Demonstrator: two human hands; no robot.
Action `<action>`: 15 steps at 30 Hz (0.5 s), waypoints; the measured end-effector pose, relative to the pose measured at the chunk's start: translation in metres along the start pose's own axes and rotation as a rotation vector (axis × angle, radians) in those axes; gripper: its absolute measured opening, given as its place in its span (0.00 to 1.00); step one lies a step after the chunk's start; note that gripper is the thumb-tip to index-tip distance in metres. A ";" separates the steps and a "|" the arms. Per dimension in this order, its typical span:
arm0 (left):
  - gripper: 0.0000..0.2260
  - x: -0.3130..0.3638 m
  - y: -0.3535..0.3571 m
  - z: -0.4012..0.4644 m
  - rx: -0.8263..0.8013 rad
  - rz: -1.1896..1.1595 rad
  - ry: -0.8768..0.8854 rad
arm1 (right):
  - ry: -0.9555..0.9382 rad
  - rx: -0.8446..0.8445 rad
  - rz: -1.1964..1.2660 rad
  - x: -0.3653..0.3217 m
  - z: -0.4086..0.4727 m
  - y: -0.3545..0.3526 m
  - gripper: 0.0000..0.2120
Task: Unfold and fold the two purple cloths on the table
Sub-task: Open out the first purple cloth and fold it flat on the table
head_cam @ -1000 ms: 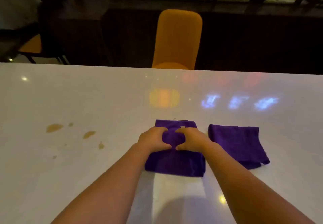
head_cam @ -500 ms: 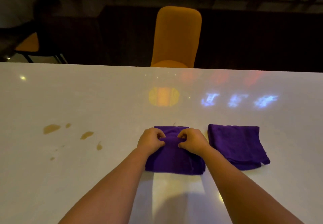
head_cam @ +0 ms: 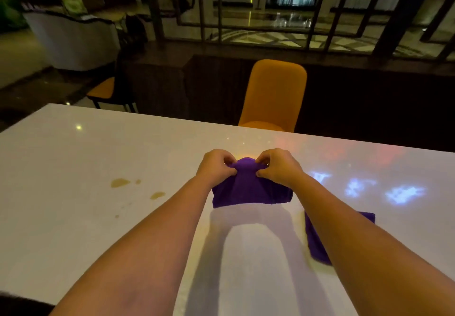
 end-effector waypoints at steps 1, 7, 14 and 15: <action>0.08 0.001 -0.008 -0.002 0.016 0.002 0.003 | -0.012 0.004 -0.011 -0.009 0.002 -0.002 0.11; 0.08 -0.017 -0.050 -0.005 0.019 0.026 0.015 | -0.016 -0.003 -0.041 -0.055 0.011 0.004 0.11; 0.07 -0.049 -0.121 0.014 -0.038 0.090 0.069 | 0.032 0.033 -0.011 -0.124 0.035 0.026 0.11; 0.07 -0.051 -0.129 0.017 -0.048 0.100 0.081 | 0.041 0.043 -0.004 -0.131 0.038 0.027 0.11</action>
Point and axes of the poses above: each hand's wrist, its own z-axis towards the middle knuckle, its own y-axis out of the palm, x = y × z, the point moved 4 cm from there along z, towards the middle knuckle, and after that the axes turned 10 degrees about -z, right-handed, at the moved point
